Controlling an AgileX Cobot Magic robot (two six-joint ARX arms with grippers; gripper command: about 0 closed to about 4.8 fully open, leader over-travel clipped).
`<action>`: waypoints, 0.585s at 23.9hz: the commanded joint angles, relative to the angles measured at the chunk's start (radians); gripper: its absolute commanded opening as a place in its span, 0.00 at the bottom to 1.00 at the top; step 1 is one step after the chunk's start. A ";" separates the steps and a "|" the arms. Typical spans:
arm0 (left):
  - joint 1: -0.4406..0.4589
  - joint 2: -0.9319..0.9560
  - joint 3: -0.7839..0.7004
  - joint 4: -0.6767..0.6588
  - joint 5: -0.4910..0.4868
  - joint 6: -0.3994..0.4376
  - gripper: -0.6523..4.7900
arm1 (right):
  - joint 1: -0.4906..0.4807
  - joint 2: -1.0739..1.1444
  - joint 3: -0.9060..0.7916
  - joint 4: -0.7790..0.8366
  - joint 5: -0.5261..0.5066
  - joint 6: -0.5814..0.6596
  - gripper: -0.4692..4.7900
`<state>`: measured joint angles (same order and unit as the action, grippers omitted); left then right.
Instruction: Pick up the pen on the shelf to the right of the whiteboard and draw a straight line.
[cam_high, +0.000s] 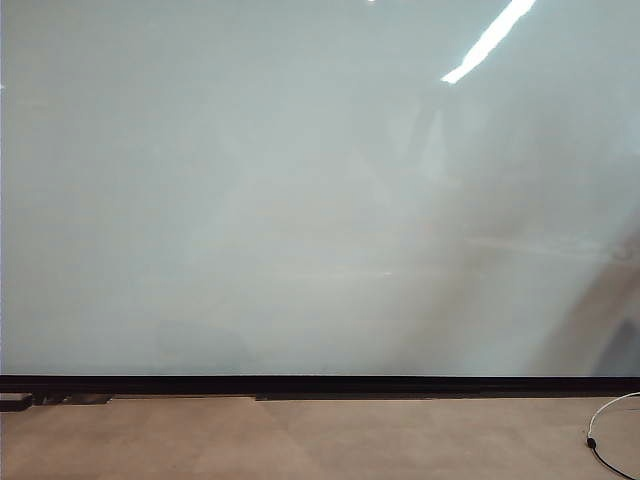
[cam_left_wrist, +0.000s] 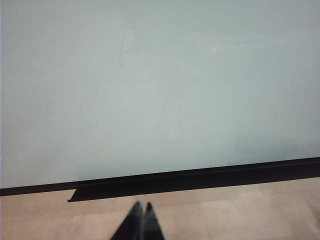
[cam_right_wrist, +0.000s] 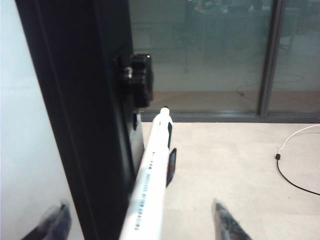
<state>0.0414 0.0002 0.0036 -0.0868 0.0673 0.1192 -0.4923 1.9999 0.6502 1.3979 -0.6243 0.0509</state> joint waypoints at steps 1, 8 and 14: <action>0.000 0.000 0.003 0.013 0.000 0.001 0.11 | 0.000 -0.001 0.004 0.017 0.002 -0.003 0.78; 0.000 0.000 0.003 0.013 0.000 0.001 0.11 | -0.009 -0.001 0.007 0.018 0.002 -0.003 0.74; 0.000 0.000 0.003 0.013 0.000 0.001 0.11 | -0.026 -0.002 0.007 0.018 -0.006 -0.003 0.67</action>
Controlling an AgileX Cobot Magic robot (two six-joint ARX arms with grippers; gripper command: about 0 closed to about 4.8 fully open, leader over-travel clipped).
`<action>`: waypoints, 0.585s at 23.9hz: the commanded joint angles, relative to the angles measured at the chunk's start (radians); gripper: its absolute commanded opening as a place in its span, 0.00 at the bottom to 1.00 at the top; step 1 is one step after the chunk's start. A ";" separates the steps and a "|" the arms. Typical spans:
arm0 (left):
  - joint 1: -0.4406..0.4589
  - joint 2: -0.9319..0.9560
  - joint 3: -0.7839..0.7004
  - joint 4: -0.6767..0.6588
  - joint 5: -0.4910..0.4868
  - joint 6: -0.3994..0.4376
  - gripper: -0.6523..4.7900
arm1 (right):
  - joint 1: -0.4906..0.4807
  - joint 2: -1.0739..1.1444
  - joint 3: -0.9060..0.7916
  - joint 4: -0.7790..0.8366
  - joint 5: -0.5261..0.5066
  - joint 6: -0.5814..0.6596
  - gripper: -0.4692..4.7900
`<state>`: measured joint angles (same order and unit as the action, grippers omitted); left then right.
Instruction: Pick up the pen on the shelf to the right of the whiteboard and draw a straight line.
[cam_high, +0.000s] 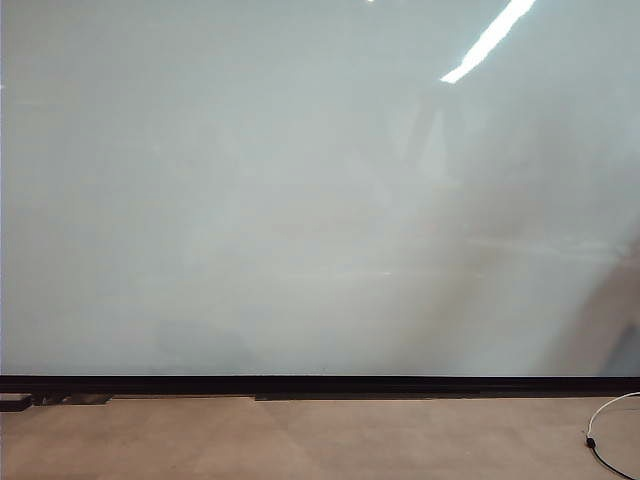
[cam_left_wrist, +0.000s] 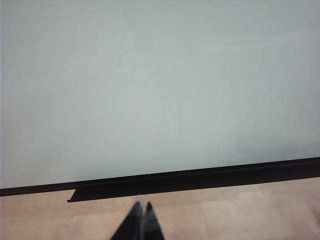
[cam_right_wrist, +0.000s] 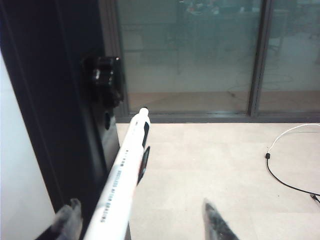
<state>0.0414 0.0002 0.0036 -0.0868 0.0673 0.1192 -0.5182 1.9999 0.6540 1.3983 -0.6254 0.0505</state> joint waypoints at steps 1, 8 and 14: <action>0.000 0.000 0.003 0.013 0.000 0.001 0.11 | 0.000 -0.002 0.003 0.018 -0.005 -0.003 0.67; 0.000 0.000 0.003 0.013 0.000 0.001 0.11 | 0.005 -0.002 0.003 0.018 -0.009 -0.002 0.67; 0.000 0.000 0.003 0.013 0.000 0.001 0.11 | 0.012 -0.002 0.004 0.018 -0.009 -0.002 0.64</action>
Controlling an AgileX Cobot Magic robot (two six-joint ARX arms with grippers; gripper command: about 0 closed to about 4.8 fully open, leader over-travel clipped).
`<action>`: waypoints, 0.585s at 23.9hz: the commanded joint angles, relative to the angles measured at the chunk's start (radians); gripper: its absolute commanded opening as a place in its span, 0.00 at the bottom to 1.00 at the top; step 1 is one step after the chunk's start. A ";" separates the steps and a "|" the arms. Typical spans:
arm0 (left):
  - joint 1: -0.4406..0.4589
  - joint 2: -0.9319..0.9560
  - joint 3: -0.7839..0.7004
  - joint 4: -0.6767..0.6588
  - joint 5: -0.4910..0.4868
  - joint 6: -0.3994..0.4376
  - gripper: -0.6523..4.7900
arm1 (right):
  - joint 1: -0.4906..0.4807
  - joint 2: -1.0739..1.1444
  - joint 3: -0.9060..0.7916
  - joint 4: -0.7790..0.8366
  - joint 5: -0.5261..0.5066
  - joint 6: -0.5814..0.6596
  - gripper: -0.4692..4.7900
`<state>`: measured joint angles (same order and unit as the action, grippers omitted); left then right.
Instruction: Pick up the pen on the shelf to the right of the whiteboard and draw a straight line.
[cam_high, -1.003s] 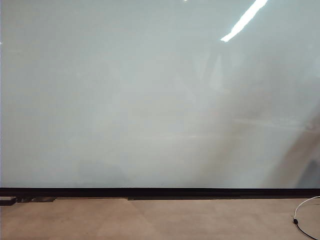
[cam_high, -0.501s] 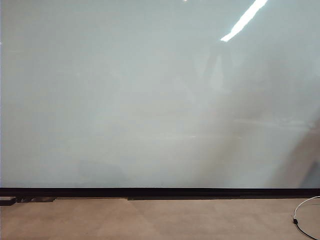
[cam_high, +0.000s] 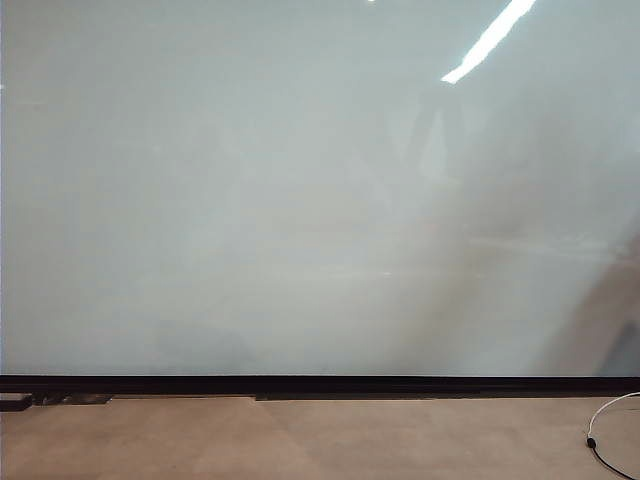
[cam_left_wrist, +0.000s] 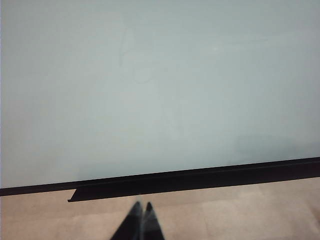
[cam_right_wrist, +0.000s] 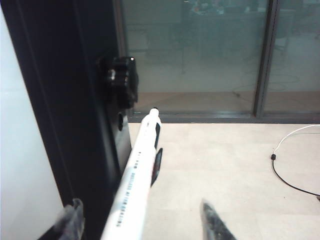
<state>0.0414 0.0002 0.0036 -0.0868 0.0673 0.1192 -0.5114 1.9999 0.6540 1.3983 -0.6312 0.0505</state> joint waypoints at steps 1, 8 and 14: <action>0.000 0.000 0.003 0.013 0.000 0.001 0.11 | 0.010 -0.002 0.005 0.018 -0.003 -0.002 0.64; 0.000 0.000 0.003 0.013 0.000 0.001 0.11 | 0.028 -0.002 0.027 0.017 -0.002 -0.002 0.64; 0.000 0.000 0.003 0.013 0.000 0.001 0.11 | 0.026 -0.002 0.027 0.017 0.000 -0.002 0.58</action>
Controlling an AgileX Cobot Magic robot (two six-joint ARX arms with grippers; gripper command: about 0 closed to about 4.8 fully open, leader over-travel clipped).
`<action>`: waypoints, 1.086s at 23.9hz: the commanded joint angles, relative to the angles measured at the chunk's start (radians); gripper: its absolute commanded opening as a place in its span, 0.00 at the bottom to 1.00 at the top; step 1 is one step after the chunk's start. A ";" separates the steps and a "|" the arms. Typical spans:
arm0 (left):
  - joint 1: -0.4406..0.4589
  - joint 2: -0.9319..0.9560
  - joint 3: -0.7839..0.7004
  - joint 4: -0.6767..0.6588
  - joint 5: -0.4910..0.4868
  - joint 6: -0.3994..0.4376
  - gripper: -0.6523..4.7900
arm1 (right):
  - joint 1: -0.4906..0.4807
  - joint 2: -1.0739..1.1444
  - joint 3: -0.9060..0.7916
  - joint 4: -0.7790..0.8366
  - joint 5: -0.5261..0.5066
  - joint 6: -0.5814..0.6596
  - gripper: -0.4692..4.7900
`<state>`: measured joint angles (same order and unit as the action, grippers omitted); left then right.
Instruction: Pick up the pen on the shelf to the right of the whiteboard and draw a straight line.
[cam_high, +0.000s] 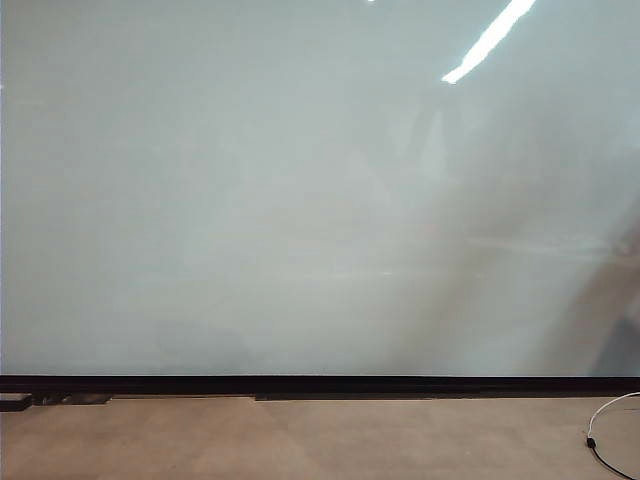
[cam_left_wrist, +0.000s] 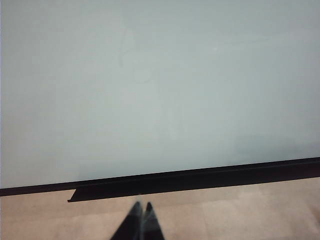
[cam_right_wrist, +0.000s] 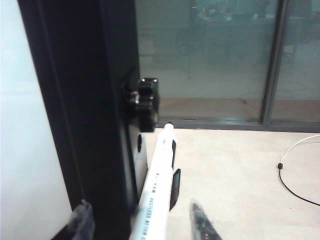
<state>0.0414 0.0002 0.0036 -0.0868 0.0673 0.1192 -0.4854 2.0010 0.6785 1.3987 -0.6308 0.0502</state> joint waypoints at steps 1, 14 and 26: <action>0.000 0.000 0.003 0.013 0.000 0.001 0.11 | 0.000 -0.003 0.003 0.016 0.000 -0.002 0.58; 0.000 0.000 0.003 0.013 0.000 0.001 0.11 | -0.002 -0.002 -0.009 0.015 0.000 -0.002 0.58; 0.000 0.000 0.003 0.013 0.000 0.001 0.11 | -0.009 -0.003 -0.017 0.016 -0.026 -0.002 0.46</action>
<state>0.0414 0.0002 0.0036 -0.0868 0.0673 0.1192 -0.4934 2.0014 0.6598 1.3979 -0.6544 0.0505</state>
